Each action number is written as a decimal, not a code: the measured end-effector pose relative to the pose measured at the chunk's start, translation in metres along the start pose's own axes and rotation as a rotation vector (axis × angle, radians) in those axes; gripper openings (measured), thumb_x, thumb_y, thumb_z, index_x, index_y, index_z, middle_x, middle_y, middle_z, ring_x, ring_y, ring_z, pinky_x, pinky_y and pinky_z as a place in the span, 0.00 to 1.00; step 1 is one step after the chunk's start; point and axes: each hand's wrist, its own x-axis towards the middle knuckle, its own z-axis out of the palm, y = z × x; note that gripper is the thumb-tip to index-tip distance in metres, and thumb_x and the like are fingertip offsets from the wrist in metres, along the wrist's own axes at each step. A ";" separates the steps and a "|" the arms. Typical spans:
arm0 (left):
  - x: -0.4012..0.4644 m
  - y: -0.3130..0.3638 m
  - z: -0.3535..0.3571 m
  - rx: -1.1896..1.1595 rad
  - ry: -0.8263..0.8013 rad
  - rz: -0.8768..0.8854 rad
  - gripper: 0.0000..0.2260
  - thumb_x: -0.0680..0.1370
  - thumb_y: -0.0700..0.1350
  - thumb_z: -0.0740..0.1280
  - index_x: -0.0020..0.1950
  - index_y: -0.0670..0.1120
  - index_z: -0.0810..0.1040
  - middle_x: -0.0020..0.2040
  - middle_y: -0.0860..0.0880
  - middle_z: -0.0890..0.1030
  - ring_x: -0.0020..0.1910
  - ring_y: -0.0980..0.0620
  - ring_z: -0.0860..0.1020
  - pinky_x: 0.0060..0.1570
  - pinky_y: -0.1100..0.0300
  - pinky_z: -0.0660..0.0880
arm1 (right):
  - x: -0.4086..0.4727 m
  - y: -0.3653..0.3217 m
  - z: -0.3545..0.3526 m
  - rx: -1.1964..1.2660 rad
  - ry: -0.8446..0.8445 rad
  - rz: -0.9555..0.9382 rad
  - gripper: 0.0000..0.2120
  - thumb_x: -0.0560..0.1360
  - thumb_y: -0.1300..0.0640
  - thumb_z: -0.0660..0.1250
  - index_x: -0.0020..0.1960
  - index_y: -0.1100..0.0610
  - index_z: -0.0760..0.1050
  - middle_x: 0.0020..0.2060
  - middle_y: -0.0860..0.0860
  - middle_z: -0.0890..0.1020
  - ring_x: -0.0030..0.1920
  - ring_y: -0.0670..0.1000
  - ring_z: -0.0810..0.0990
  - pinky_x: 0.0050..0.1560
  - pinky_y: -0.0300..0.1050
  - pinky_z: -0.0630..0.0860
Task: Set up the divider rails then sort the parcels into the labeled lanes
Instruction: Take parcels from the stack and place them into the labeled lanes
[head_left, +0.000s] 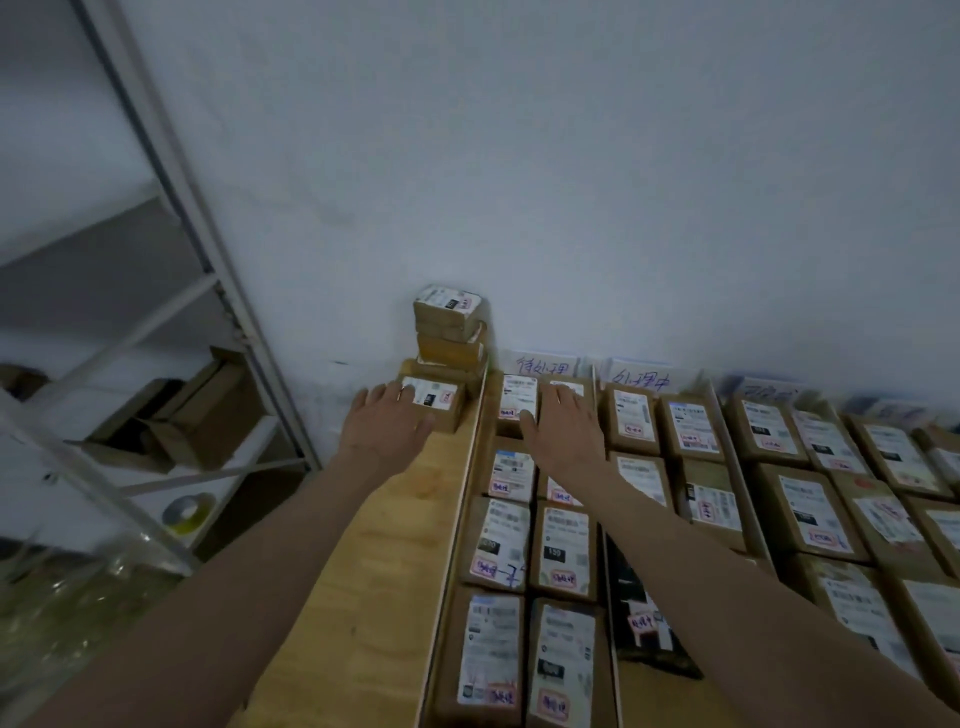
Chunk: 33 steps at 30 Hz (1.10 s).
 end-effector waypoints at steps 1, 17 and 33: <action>0.009 -0.011 -0.001 0.004 -0.001 0.005 0.27 0.82 0.59 0.52 0.76 0.44 0.64 0.74 0.45 0.68 0.72 0.45 0.65 0.74 0.48 0.58 | 0.008 -0.010 0.002 -0.003 0.001 0.005 0.25 0.83 0.47 0.55 0.75 0.58 0.61 0.74 0.57 0.66 0.73 0.57 0.65 0.71 0.55 0.64; 0.166 -0.105 0.017 -0.013 -0.010 0.106 0.27 0.83 0.59 0.51 0.76 0.43 0.63 0.75 0.44 0.67 0.73 0.45 0.66 0.74 0.48 0.57 | 0.140 -0.096 0.053 0.044 0.021 0.134 0.22 0.83 0.48 0.54 0.73 0.57 0.63 0.71 0.55 0.70 0.72 0.56 0.66 0.72 0.54 0.63; 0.367 -0.093 0.067 -0.260 -0.022 0.079 0.27 0.82 0.58 0.54 0.75 0.43 0.64 0.69 0.42 0.71 0.66 0.42 0.71 0.66 0.46 0.66 | 0.338 -0.082 0.113 0.266 -0.066 0.267 0.16 0.84 0.56 0.53 0.70 0.59 0.66 0.63 0.56 0.75 0.59 0.54 0.75 0.54 0.48 0.74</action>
